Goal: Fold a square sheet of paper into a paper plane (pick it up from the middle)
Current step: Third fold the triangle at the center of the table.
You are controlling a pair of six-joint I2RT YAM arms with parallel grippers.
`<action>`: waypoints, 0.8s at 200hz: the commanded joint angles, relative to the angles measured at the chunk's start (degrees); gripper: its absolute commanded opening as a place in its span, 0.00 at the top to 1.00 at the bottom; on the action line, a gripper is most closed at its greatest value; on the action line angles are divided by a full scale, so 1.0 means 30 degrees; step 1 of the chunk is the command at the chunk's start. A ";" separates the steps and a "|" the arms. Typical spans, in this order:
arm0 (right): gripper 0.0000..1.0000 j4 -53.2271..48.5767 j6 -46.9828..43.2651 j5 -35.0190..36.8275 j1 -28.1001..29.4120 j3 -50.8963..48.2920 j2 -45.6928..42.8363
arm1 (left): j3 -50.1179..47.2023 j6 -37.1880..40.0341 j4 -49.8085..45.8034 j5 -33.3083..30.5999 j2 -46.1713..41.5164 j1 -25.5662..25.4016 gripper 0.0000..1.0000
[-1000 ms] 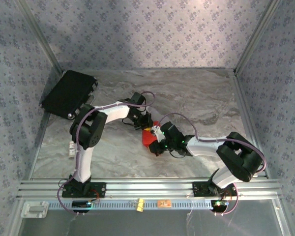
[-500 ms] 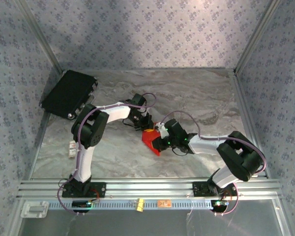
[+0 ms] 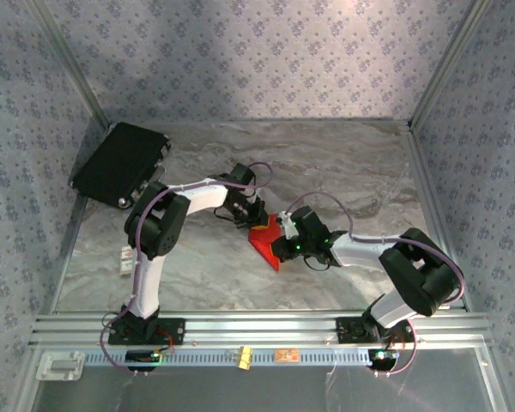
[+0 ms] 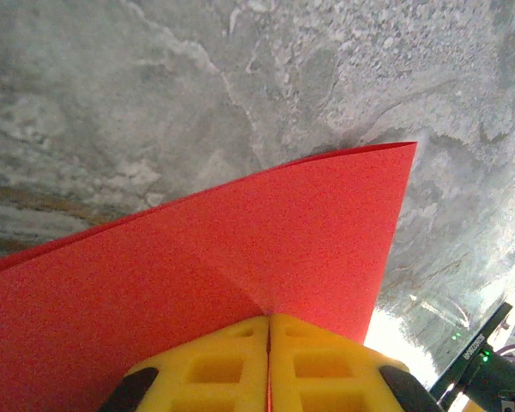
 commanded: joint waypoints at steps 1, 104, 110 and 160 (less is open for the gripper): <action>0.94 -0.0776 0.0341 0.0739 -0.0094 0.0061 -0.0075 | -0.0018 0.0324 -0.0914 -0.0664 0.0716 -0.0162 0.91; 0.94 -0.0859 0.0318 0.0838 -0.0097 0.0383 0.0368 | -0.0005 0.0292 -0.0834 -0.0643 0.0626 -0.0153 0.91; 0.94 -0.0819 0.0299 0.0786 -0.0094 0.0409 0.0405 | -0.0005 0.0288 -0.0850 -0.0652 0.0622 -0.0148 0.91; 0.94 -0.0733 0.0255 0.0751 -0.0094 0.0528 0.0742 | -0.0049 0.0253 -0.0793 -0.0650 0.0653 -0.0159 0.91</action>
